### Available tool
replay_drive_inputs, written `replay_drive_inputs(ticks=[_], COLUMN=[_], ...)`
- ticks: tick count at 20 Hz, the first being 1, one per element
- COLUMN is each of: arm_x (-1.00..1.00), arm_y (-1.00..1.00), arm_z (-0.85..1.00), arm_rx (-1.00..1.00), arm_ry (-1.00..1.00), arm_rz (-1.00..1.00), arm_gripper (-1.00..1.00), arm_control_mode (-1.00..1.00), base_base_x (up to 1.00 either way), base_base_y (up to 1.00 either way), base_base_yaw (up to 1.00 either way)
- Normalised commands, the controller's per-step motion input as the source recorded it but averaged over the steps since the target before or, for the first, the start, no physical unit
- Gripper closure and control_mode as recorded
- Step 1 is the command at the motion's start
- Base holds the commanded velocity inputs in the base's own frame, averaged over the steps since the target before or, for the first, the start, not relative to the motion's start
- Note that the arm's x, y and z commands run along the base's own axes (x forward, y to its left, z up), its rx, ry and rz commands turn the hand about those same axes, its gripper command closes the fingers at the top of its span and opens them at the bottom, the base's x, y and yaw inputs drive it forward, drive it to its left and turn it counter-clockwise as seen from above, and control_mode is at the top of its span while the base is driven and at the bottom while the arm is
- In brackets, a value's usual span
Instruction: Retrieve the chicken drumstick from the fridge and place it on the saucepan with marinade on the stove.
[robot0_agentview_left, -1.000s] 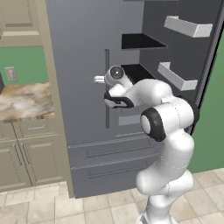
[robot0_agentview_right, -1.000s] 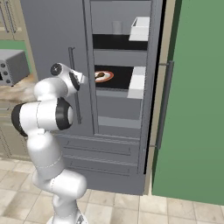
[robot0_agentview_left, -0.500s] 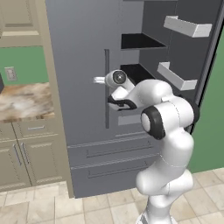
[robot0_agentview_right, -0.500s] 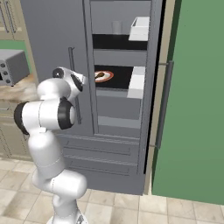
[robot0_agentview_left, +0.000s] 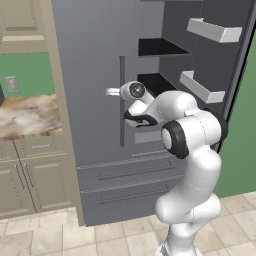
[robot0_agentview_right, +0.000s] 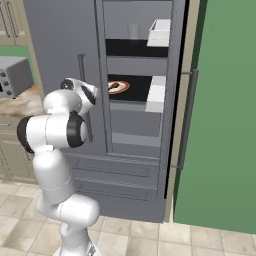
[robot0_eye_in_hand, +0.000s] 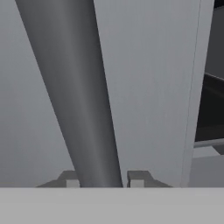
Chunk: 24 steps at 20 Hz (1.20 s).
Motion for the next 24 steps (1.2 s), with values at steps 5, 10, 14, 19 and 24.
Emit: replay_drive_inputs(ticks=[5, 10, 14, 19, 24], arm_x=[-0.27, -0.59, -0.73, -0.80, -0.71], arm_y=[0.06, 0.03, 0.15, 0.24, 0.39], arm_z=[0.03, 0.16, 0.09, 0.11, 0.05], arm_rx=[0.00, 0.02, 0.04, 0.06, 0.08], arm_ry=[0.03, 0.11, 0.17, 0.21, 0.19], arm_rz=[0.00, 0.00, 0.00, 0.00, 0.00], arm_gripper=[1.00, 1.00, 1.00, 1.00, 1.00], arm_control_mode=[-1.00, -1.00, -1.00, -1.00, -1.00], base_base_x=[0.00, 0.00, 0.00, 0.00, 0.00], base_base_y=[0.00, 0.00, 0.00, 0.00, 0.00], base_base_yaw=[0.00, 0.00, 0.00, 0.00, 0.00])
